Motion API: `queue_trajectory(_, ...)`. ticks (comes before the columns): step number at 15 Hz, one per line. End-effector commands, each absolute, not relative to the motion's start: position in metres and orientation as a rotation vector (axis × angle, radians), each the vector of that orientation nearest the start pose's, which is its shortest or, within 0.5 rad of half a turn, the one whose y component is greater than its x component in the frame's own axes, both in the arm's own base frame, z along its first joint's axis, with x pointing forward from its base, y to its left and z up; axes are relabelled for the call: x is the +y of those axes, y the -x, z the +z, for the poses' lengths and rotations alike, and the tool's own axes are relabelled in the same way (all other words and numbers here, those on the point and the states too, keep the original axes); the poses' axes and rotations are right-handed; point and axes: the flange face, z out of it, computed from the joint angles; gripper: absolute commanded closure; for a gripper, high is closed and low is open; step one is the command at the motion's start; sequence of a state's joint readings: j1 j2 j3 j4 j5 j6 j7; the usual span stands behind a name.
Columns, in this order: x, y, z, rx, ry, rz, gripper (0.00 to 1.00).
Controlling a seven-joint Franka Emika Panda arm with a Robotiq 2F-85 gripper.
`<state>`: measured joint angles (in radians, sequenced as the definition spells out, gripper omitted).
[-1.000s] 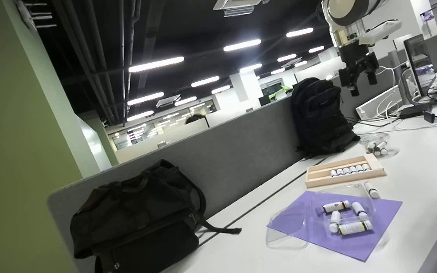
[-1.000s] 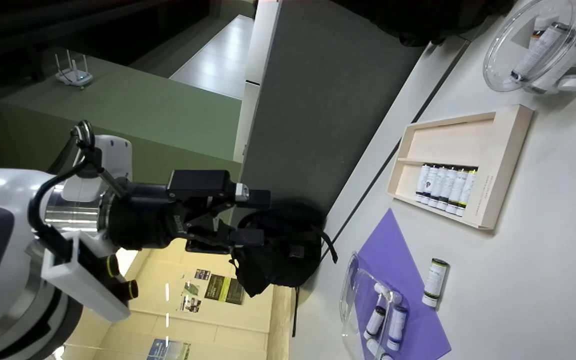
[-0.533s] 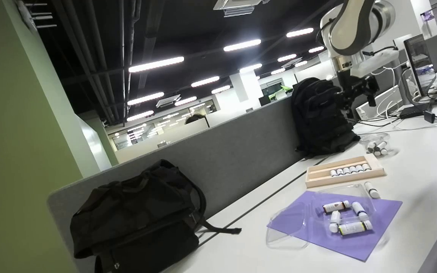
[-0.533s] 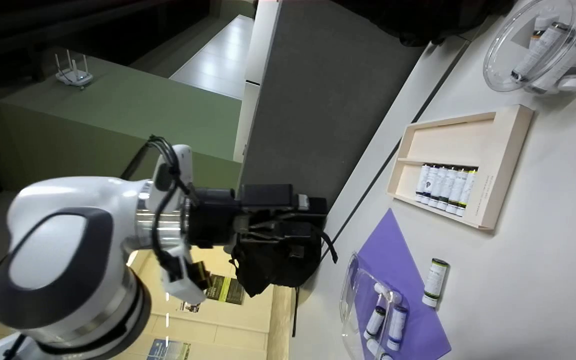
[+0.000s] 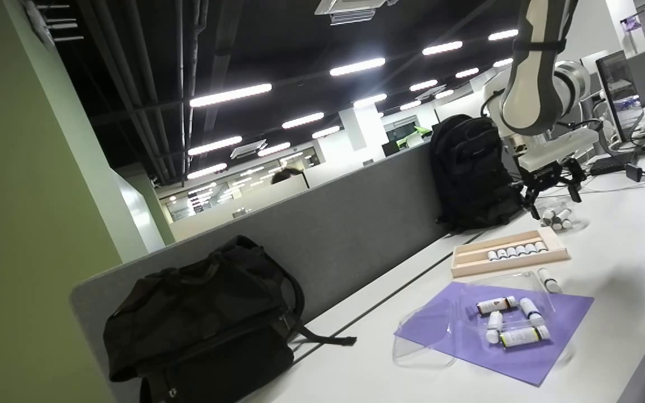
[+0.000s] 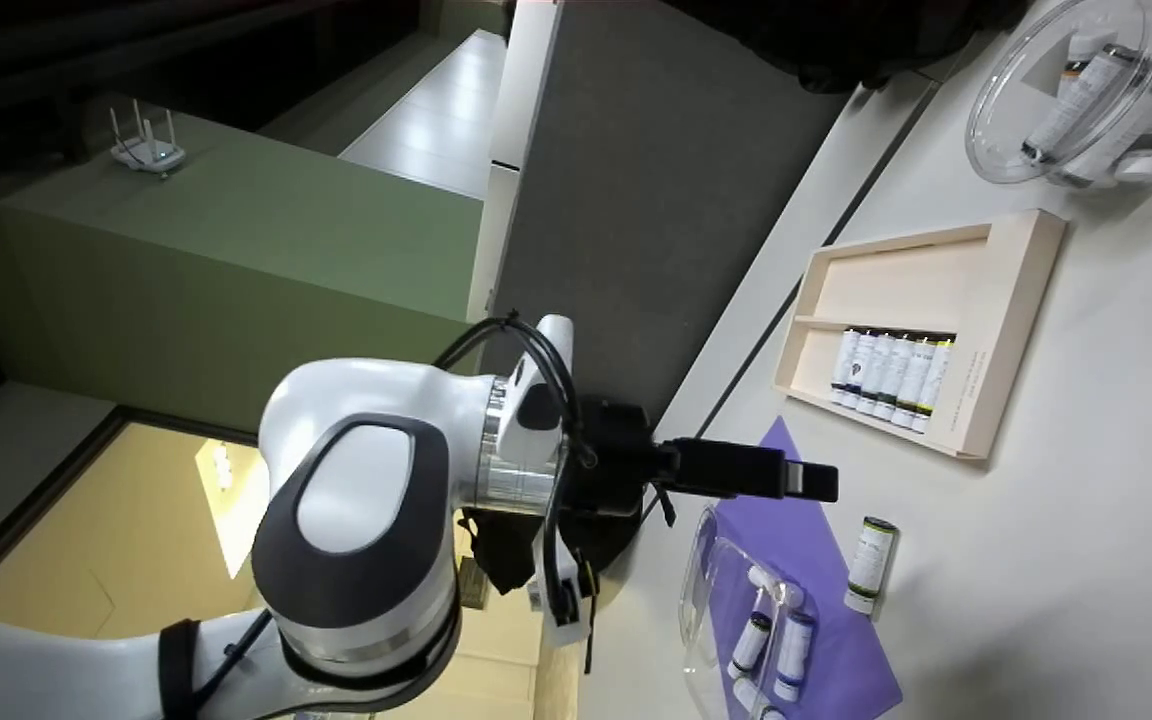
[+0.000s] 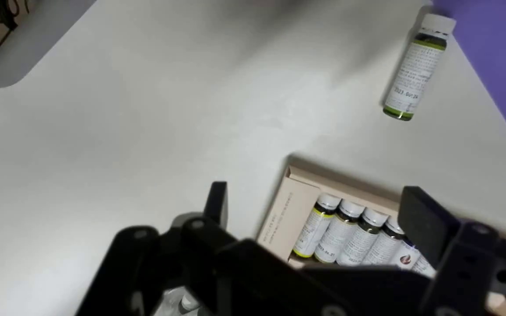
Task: Take a bottle from the table and put it on the tray
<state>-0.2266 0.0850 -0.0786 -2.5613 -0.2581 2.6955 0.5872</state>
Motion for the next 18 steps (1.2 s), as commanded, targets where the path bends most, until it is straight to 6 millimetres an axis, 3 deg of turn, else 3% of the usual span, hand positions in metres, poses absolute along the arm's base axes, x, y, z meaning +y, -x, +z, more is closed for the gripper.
queue_trajectory(1, -0.130, -0.439, 0.240, 1.061, 3.077, -0.109, 0.00)
queue_trajectory(4, -0.127, -0.442, 0.237, 1.068, 3.063, -0.125, 0.00)
queue_trajectory(10, -0.092, -0.445, 0.195, 1.102, 3.005, -0.167, 0.00)
queue_trajectory(14, -0.076, -0.459, 0.170, 1.115, 2.978, -0.247, 0.00)
queue_trajectory(18, -0.060, -0.471, 0.144, 1.163, 2.968, -0.209, 0.00)
